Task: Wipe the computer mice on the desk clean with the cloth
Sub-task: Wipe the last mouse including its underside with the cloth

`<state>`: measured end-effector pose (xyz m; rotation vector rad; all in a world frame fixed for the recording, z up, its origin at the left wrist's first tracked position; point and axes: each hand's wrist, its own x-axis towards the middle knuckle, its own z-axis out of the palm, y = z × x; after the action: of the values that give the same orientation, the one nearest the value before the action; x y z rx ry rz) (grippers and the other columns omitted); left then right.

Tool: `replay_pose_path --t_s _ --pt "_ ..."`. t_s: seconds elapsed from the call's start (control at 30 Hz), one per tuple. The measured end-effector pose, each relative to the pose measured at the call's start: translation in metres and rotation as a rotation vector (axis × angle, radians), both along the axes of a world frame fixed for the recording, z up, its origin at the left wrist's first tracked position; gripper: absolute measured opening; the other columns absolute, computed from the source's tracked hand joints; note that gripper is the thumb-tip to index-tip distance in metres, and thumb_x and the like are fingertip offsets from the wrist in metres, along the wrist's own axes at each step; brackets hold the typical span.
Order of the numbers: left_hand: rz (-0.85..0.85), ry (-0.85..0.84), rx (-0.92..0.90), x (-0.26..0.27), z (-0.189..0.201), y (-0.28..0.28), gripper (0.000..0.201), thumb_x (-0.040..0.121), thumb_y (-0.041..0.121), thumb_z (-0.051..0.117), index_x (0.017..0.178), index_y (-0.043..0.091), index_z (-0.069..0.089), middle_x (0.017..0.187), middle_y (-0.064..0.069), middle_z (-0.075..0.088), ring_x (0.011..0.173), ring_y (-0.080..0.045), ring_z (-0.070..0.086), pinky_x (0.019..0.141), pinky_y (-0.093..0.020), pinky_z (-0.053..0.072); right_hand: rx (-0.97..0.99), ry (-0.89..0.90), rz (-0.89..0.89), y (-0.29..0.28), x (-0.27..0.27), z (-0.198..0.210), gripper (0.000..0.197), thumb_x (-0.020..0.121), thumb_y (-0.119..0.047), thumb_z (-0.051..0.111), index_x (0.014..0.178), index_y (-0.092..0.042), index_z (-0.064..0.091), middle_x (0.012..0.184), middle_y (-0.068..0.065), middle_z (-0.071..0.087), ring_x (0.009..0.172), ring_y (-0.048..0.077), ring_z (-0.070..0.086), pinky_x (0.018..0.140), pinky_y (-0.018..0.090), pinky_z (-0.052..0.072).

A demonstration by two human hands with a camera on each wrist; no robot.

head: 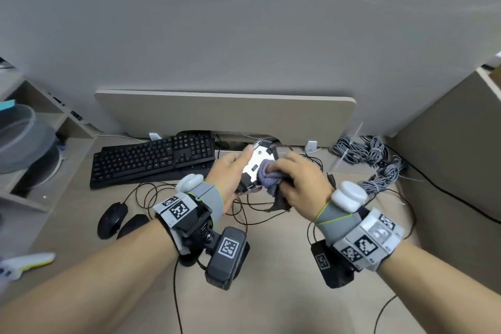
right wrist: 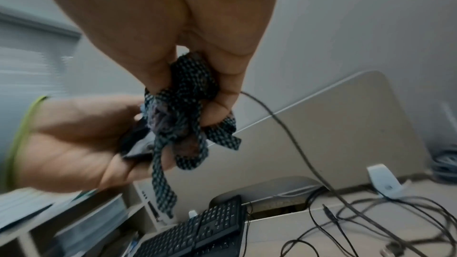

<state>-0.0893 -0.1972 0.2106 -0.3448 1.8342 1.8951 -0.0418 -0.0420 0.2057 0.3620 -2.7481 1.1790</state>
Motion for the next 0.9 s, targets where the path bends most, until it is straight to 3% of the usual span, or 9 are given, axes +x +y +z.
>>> replay_pose_path --t_s 0.07,0.17,0.27,0.4,0.5,0.6,0.7,0.83,0.9 --pt "0.045 -0.035 0.003 -0.003 -0.001 -0.004 0.043 0.097 0.043 0.054 0.111 0.003 0.063 0.107 -0.022 0.071 0.086 -0.033 0.068 0.083 -0.051 0.058 0.000 0.003 -0.069 0.010 -0.007 0.002 0.030 0.064 -0.014 0.042 0.085 -0.012 0.064 0.081 0.000 0.052 0.078 0.023 0.052 0.065 0.029 0.038" --pt "0.091 -0.124 0.017 -0.006 -0.002 -0.007 0.050 0.097 0.049 0.050 0.106 0.003 0.065 0.092 -0.018 0.075 0.071 -0.034 0.069 0.067 -0.041 0.061 0.032 0.025 -0.122 0.020 -0.014 0.005 0.031 0.060 -0.004 0.048 0.086 -0.010 0.063 0.079 0.006 0.056 0.076 0.029 0.055 0.064 0.023 0.031" --pt "0.112 -0.171 0.029 -0.007 0.002 -0.009 0.050 0.098 0.050 0.046 0.094 0.004 0.065 0.071 -0.015 0.074 0.059 -0.031 0.069 0.057 -0.035 0.061 0.035 0.038 -0.151 0.023 -0.018 0.006 0.032 0.060 -0.005 0.048 0.089 -0.010 0.063 0.082 0.009 0.058 0.079 0.029 0.055 0.065 0.022 0.030" --pt "0.059 -0.195 0.038 -0.007 0.002 -0.007 0.047 0.100 0.046 0.046 0.111 0.003 0.063 0.073 -0.015 0.071 0.057 -0.026 0.068 0.045 -0.028 0.054 0.022 0.056 -0.118 0.016 -0.018 0.007 0.034 0.062 -0.008 0.048 0.092 -0.013 0.063 0.085 0.007 0.059 0.082 0.025 0.055 0.068 0.024 0.035" --pt "0.021 -0.195 0.028 -0.005 0.003 -0.004 0.043 0.099 0.045 0.048 0.104 0.006 0.064 0.073 -0.013 0.067 0.053 -0.022 0.063 0.040 -0.024 0.047 -0.001 0.090 -0.138 0.012 -0.025 0.013 0.034 0.063 -0.008 0.049 0.093 -0.014 0.064 0.082 0.002 0.055 0.079 0.021 0.052 0.066 0.020 0.031" --pt "0.036 -0.187 0.030 -0.002 0.001 0.001 0.035 0.101 0.038 0.048 0.099 0.007 0.064 0.076 -0.012 0.066 0.052 -0.020 0.061 0.038 -0.022 0.044 0.024 0.093 -0.069 -0.001 -0.017 0.016 0.028 0.065 -0.008 0.048 0.089 -0.011 0.061 0.085 0.006 0.054 0.078 0.027 0.053 0.065 0.029 0.038" --pt "0.078 -0.168 0.015 -0.003 -0.001 0.000 0.032 0.101 0.035 0.047 0.095 0.009 0.065 0.074 -0.011 0.067 0.052 -0.018 0.060 0.037 -0.021 0.044 0.053 0.074 0.085 -0.009 -0.001 0.012 0.027 0.064 -0.010 0.044 0.085 -0.010 0.060 0.086 0.004 0.053 0.079 0.025 0.052 0.063 0.034 0.040" --pt "0.062 -0.186 0.008 -0.003 -0.001 0.001 0.029 0.101 0.030 0.048 0.098 0.005 0.062 0.075 -0.014 0.064 0.049 -0.021 0.061 0.036 -0.021 0.042 -0.004 0.042 -0.072 0.008 -0.020 0.015 0.031 0.063 -0.017 0.038 0.081 -0.011 0.063 0.079 -0.001 0.049 0.075 0.027 0.055 0.061 0.029 0.037" --pt "0.054 -0.189 0.008 -0.005 0.000 0.002 0.029 0.101 0.030 0.049 0.101 0.004 0.062 0.077 -0.014 0.064 0.051 -0.022 0.060 0.036 -0.021 0.042 0.028 0.047 -0.057 0.002 -0.019 0.019 0.032 0.065 -0.019 0.037 0.083 -0.009 0.062 0.080 0.002 0.050 0.076 0.025 0.054 0.061 0.030 0.038"
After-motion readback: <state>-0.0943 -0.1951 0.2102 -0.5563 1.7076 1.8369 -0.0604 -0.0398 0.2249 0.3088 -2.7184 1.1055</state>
